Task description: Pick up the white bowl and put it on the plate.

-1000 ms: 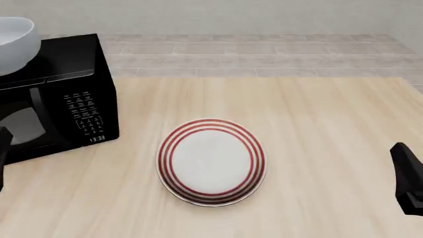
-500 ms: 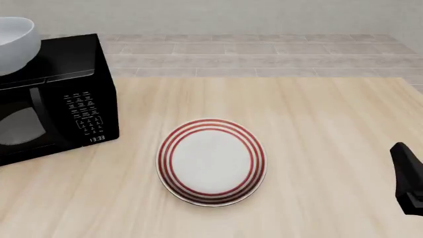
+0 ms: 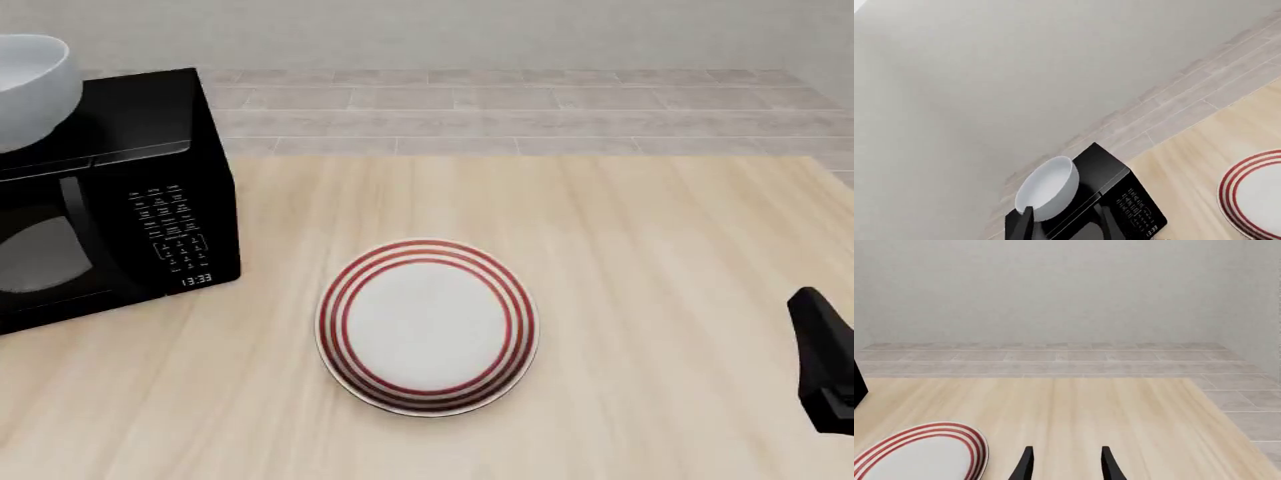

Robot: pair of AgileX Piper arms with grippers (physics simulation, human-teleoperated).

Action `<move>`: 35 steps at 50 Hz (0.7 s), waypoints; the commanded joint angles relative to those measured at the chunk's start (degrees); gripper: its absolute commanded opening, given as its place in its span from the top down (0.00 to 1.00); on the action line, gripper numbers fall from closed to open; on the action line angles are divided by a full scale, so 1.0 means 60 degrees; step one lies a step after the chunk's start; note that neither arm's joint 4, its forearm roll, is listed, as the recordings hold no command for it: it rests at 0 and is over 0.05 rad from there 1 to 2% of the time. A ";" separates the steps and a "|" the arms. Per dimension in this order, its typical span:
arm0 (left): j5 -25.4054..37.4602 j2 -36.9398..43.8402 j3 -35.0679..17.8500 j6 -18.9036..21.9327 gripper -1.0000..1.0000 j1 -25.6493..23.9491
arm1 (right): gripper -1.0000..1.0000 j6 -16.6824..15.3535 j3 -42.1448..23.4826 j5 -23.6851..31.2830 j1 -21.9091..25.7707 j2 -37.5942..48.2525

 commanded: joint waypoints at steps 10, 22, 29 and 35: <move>-0.0025 0.0311 -0.1033 0.2279 0.00 -0.0038 | 0.00 -0.0005 -0.0017 0.0091 0.0013 -0.0080; 0.1792 0.0461 -0.1923 0.3218 0.00 -0.1398 | 0.00 0.0001 -0.0017 0.0092 0.0012 -0.0081; 0.2218 0.1881 -0.3025 0.3073 0.00 -0.0710 | 0.00 -0.0002 -0.0017 0.0092 0.0012 -0.0082; 0.2361 0.2535 -0.3683 0.3094 0.00 -0.0653 | 0.00 -0.0001 -0.0017 0.0091 0.0013 -0.0079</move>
